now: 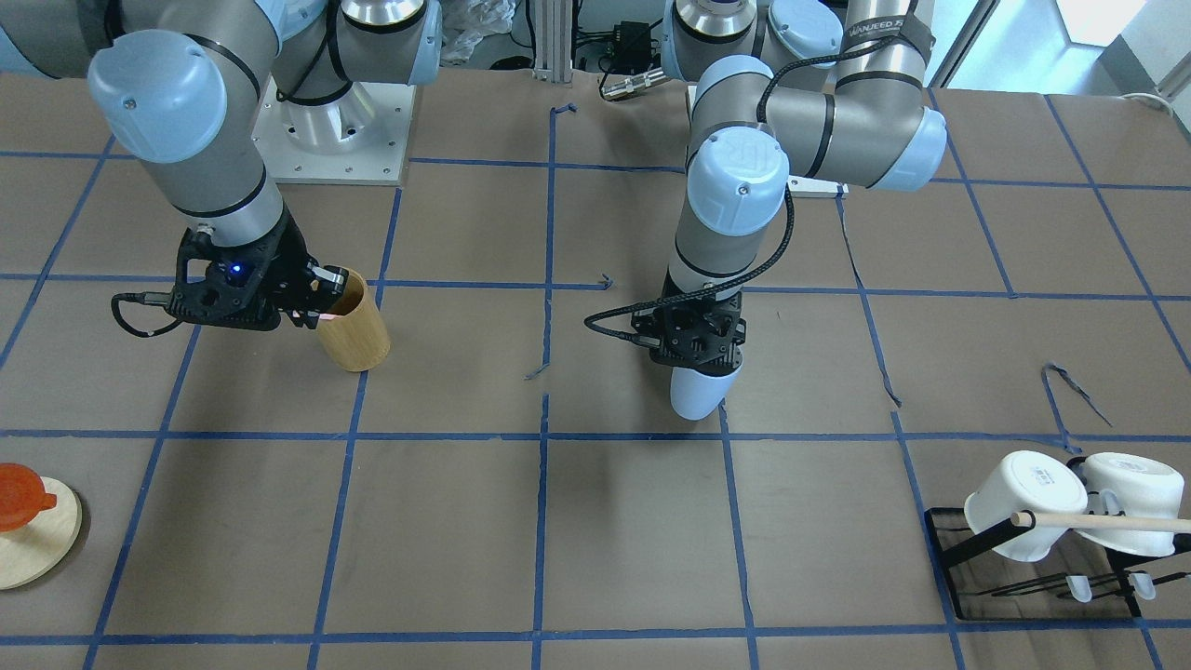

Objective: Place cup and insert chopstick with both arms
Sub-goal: 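Carry the blue cup to table center with left gripper while right lifts chopstick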

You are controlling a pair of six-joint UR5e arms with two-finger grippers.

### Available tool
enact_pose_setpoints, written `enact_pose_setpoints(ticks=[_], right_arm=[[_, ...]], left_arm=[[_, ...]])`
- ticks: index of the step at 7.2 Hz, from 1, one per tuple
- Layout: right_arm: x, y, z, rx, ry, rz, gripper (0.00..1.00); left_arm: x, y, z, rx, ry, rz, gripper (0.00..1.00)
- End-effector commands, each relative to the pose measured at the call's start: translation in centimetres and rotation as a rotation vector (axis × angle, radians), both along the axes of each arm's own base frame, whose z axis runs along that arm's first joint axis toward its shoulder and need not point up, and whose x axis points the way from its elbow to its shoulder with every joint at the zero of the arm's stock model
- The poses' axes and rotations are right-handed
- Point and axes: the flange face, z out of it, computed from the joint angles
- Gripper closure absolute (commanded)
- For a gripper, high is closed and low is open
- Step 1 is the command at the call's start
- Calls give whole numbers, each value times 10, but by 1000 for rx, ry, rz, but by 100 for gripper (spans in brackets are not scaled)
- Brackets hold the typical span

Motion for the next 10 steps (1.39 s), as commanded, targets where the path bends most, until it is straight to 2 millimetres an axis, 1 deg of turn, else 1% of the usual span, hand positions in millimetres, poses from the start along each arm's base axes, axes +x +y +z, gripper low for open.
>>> enact_pose_setpoints(ticks=[1,2,3,4,5,6,8,10], right_arm=[[0,0,1,-2,1,0,91],[0,-3,9,-18,-1,-1,91],[0,-9,25,-41,2,0,91],[0,-10,34,-23,3,0,91],[0,-13,45,-22,4,-1,91],[0,-12,51,2,5,-3,92],[-1,-6,86,31,14,-4,93],[0,-8,118,27,5,-7,93]], left_arm=[[-52,-9,10,-24,5,-2,100],[-70,-4,4,19,31,11,100],[-87,4,2,42,74,39,100],[-101,11,-2,53,77,84,100],[-113,17,-9,64,72,80,100],[-120,20,-13,75,76,70,100],[-128,24,-17,87,95,70,100],[-138,28,-27,99,94,54,100]])
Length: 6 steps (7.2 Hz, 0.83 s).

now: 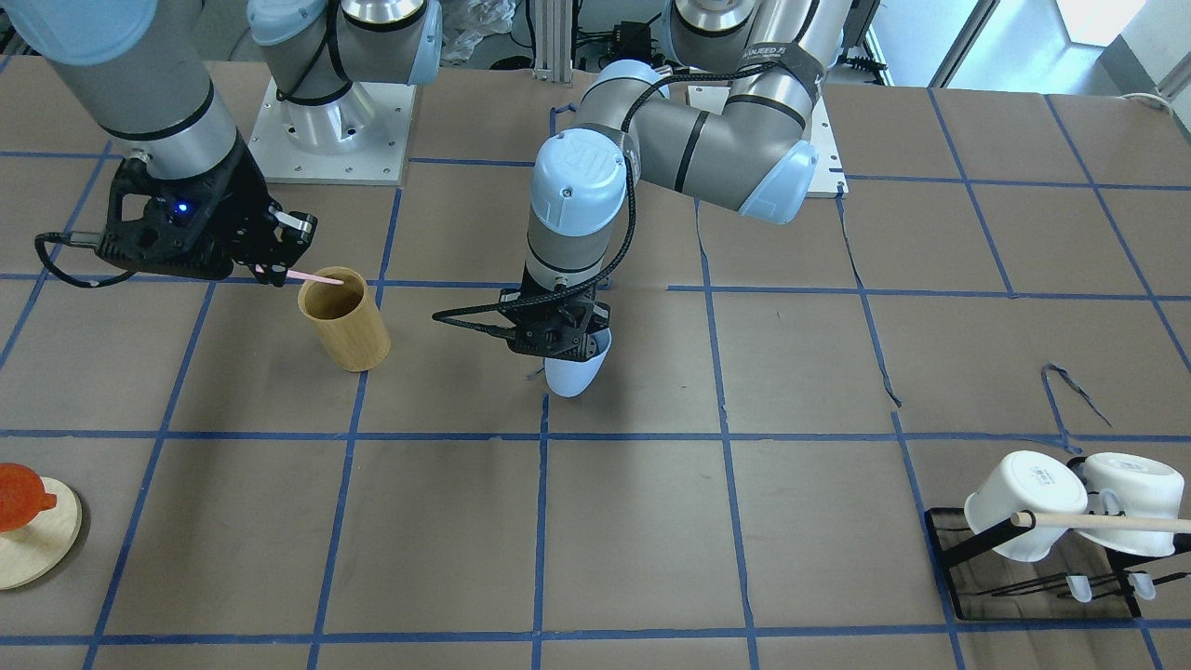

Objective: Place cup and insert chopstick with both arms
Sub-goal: 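Carry the blue cup to table center with left gripper while right lifts chopstick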

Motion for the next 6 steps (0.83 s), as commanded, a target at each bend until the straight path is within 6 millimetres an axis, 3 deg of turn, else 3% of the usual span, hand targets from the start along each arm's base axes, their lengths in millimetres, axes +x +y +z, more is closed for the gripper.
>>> enact_pose_setpoints(ticks=[1,5,6], right_arm=[[2,-2,32,-21,-9,1,93],[5,-9,68,-71,-26,-2,93],[6,-10,73,-85,-31,-1,93]], left_arm=[[-8,3,-6,13,18,-10,100],[-11,-3,-5,-32,43,-20,93],[-11,-4,-11,-25,36,-19,63]])
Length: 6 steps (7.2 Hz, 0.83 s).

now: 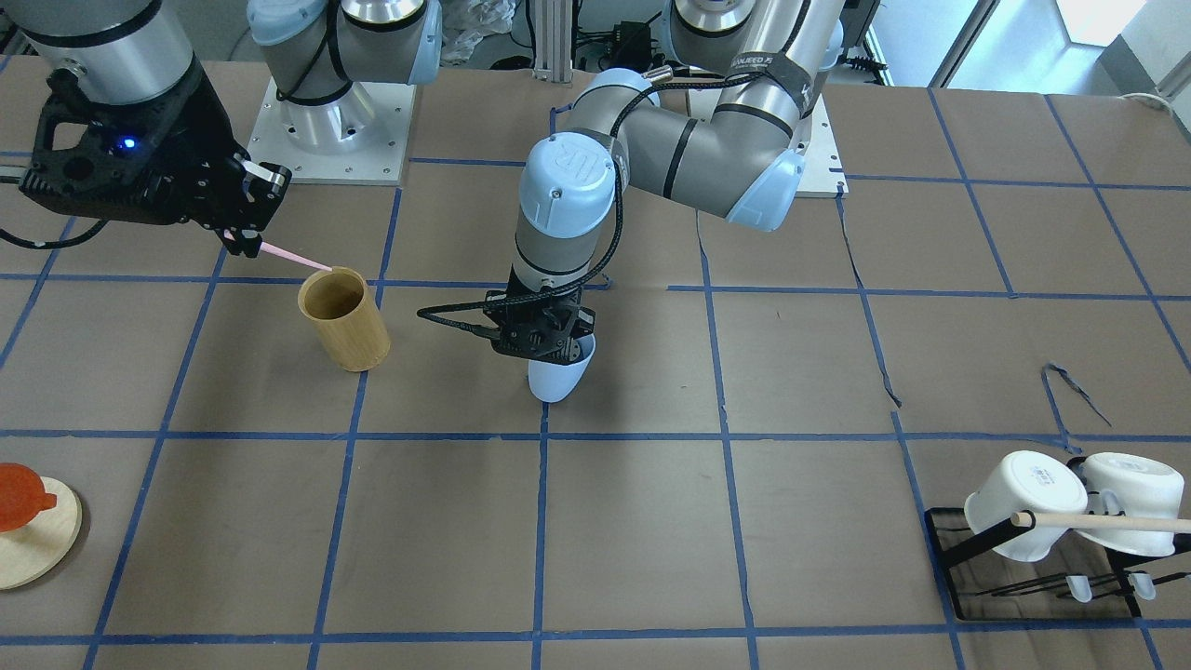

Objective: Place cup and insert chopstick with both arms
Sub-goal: 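Carry the blue cup to table center with left gripper while right lifts chopstick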

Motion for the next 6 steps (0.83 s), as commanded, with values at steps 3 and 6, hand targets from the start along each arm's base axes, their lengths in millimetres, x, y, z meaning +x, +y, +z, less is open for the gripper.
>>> enact_pose_setpoints(ticks=[3,6], right_arm=[[5,-16,5,-65,-43,1,93],[30,-18,11,-148,-53,-10,93]], left_arm=[[8,-10,17,-70,15,13,0],[96,-65,110,-140,30,181,0]])
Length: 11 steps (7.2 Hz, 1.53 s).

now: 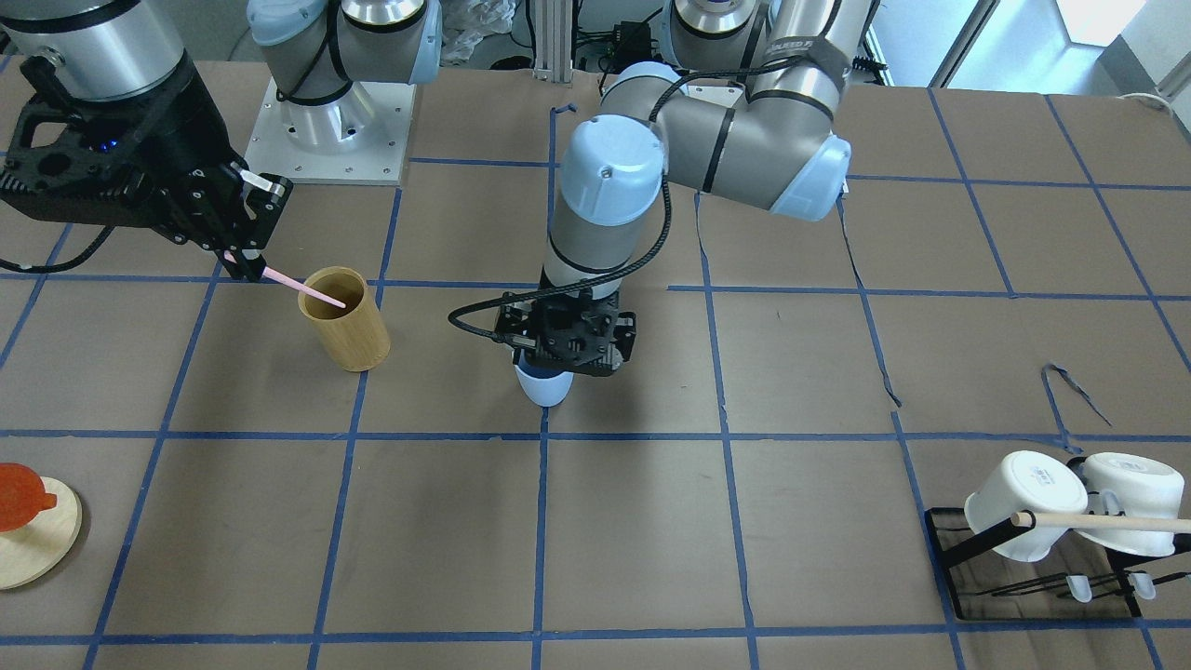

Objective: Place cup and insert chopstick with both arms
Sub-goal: 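Release the blue cup with left gripper while right brings chopstick over it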

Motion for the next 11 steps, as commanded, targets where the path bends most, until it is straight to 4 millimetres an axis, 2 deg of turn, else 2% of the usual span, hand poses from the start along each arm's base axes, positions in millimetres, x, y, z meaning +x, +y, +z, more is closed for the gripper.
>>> enact_pose_setpoints(ticks=[1,2,3,5,6,7,9,11], right_arm=[[48,2,-2,-49,-20,-51,93],[87,10,-5,-68,-32,-75,94],[125,15,-10,-106,-59,-106,94],[185,28,-30,-196,4,-113,95],[203,40,-41,-200,10,-124,95],[206,46,-49,-190,21,-148,95],[222,58,-61,-203,11,-175,96],[225,63,-71,-193,3,-222,95]], left_arm=[[62,-15,75,25,-5,106,0],[96,-14,111,42,-1,164,0],[122,-6,140,15,-2,144,0],[143,26,182,-10,-18,109,0],[156,38,198,-34,-24,57,0],[164,51,197,10,-31,40,0],[165,51,197,14,-20,42,0],[169,55,202,9,-37,46,0]])
